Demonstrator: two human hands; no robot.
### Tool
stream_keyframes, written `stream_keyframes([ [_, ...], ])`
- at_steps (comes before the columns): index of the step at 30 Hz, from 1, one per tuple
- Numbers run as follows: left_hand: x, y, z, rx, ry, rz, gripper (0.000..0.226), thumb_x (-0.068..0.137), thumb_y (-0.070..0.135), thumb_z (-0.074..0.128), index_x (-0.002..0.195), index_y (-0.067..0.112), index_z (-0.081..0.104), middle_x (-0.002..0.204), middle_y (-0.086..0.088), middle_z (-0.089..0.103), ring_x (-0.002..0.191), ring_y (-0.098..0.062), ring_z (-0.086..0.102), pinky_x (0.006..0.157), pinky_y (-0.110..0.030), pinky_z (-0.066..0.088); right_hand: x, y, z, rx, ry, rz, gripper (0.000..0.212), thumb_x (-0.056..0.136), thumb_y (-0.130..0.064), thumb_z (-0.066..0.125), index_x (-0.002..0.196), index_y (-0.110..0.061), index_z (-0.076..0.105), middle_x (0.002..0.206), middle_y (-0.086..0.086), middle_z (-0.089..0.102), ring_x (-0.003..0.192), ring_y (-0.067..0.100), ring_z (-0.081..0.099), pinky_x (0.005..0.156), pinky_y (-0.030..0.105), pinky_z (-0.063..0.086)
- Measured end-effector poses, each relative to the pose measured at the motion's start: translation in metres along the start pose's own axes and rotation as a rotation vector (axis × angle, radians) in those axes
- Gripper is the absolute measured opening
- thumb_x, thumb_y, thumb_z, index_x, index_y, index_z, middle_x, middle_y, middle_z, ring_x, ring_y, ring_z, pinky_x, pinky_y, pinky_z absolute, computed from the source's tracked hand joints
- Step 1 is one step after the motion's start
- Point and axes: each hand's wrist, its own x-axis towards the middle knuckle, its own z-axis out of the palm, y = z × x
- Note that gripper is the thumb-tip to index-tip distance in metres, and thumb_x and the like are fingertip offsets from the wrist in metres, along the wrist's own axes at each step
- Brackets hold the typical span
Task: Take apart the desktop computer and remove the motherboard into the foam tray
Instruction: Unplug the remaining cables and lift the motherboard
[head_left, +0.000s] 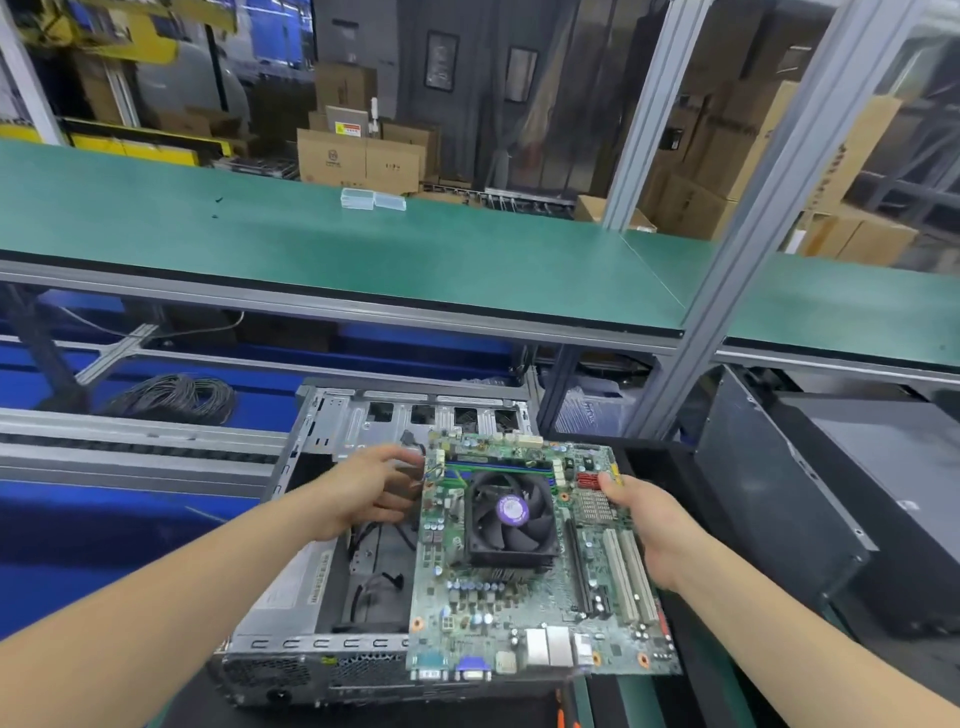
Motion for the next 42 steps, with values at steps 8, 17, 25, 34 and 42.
stream_keyframes([
  [8,0.002,-0.012,0.046,0.024,-0.123,0.151,0.061,0.100,-0.011,0.032,0.141,0.029,0.054,0.146,0.000,0.057,0.125,-0.017,0.061,0.106,-0.029,0.049,0.004,-0.003,-0.028,0.076,0.107,0.054,0.076,0.101,-0.046,0.063,0.163,-0.017,0.030,0.173,0.004,0.018,0.159,0.028,0.015,0.125,0.054,0.012],
  [17,-0.013,-0.034,0.030,0.005,-0.180,-0.315,0.022,0.104,0.003,0.040,0.104,-0.002,0.062,0.095,-0.014,0.070,0.071,-0.023,0.058,0.080,-0.041,0.051,0.009,-0.010,-0.005,0.057,0.064,0.041,0.075,0.101,-0.047,0.063,0.163,-0.018,0.032,0.172,0.007,0.019,0.158,0.032,0.018,0.125,0.056,0.014],
  [25,-0.027,0.002,0.022,-0.127,0.087,-0.113,0.056,0.103,0.057,0.042,0.131,0.011,0.056,0.115,-0.013,0.068,0.076,-0.023,0.072,0.065,-0.043,0.059,0.013,-0.019,0.018,0.099,0.038,0.053,0.077,0.099,-0.046,0.067,0.161,-0.016,0.033,0.171,0.009,0.023,0.157,0.034,0.021,0.126,0.058,0.018],
  [34,-0.045,-0.002,-0.012,-0.239,0.184,-0.125,0.077,0.077,0.081,0.063,0.103,0.009,0.056,0.063,-0.001,0.032,0.053,-0.018,0.024,0.047,-0.030,0.028,0.010,-0.022,0.067,0.056,-0.031,0.029,0.074,0.103,-0.042,0.062,0.161,-0.009,0.030,0.169,0.011,0.027,0.154,0.034,0.026,0.123,0.052,0.022],
  [42,-0.049,-0.019,-0.041,-0.010,0.390,-0.116,0.076,0.077,0.076,0.068,0.113,0.010,0.061,0.081,-0.011,0.051,0.061,-0.024,0.051,0.054,-0.032,0.043,0.005,-0.020,0.117,0.062,-0.052,0.040,0.079,0.101,-0.042,0.067,0.161,-0.008,0.029,0.168,0.011,0.029,0.153,0.036,0.029,0.121,0.052,0.026],
])
